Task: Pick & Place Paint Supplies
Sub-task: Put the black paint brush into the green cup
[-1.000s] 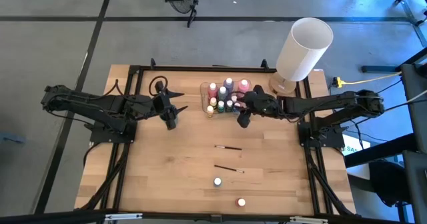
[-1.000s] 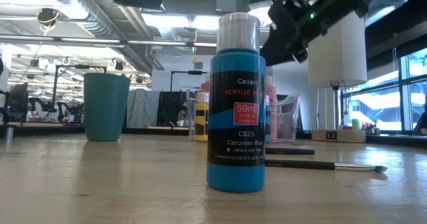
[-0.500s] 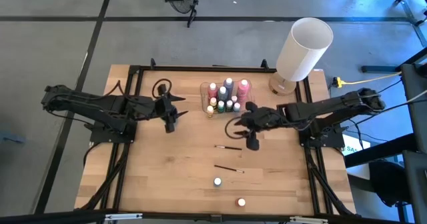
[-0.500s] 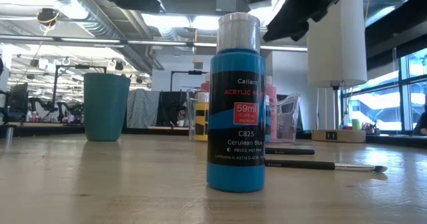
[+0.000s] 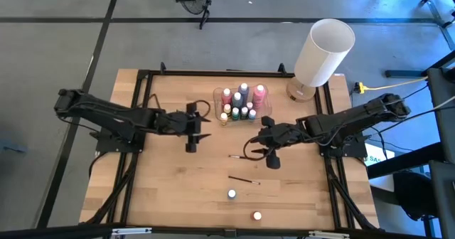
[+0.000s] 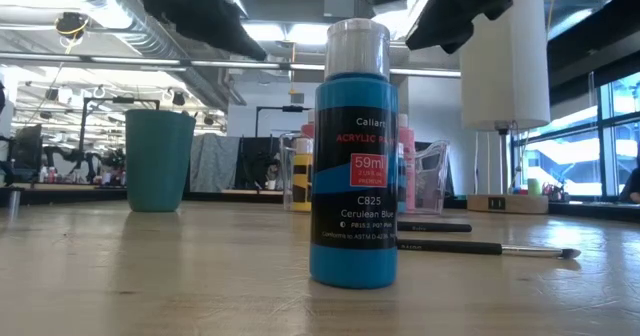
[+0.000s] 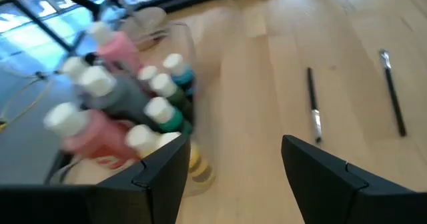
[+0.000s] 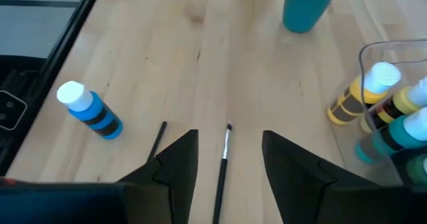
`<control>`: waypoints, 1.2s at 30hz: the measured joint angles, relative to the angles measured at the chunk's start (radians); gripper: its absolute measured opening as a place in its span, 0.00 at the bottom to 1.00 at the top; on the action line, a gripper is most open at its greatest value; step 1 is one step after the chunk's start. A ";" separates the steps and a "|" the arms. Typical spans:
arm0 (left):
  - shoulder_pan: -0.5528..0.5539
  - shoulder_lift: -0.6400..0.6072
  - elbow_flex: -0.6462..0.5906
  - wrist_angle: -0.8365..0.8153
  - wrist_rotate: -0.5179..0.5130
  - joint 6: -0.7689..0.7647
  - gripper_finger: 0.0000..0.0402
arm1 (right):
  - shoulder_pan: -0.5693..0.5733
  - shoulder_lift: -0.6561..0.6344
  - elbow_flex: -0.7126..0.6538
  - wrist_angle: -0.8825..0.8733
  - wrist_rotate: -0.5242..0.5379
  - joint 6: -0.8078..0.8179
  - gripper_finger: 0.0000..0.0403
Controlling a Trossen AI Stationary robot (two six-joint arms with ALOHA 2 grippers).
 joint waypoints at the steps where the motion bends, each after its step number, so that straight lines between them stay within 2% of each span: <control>1: 0.000 0.021 0.000 0.010 0.016 0.008 0.58 | 0.004 0.000 0.000 0.000 0.000 0.000 0.42; 6: 0.000 0.106 0.000 0.022 0.090 0.013 0.58 | 0.022 0.000 0.000 0.000 0.000 0.000 0.42; 13: 0.000 0.172 0.006 0.025 0.307 0.012 0.57 | 0.044 0.000 0.000 0.010 0.001 0.000 0.42; 21: 0.000 0.187 0.019 0.139 0.313 0.012 0.58 | 0.070 0.000 0.000 0.051 0.004 -0.005 0.42; 27: 0.000 0.189 0.020 0.145 0.313 0.008 0.58 | 0.099 0.000 0.000 0.050 0.053 -0.009 0.42; 36: 0.000 0.189 0.020 0.151 0.355 -0.008 0.58 | 0.126 0.000 0.000 0.055 0.220 -0.023 0.42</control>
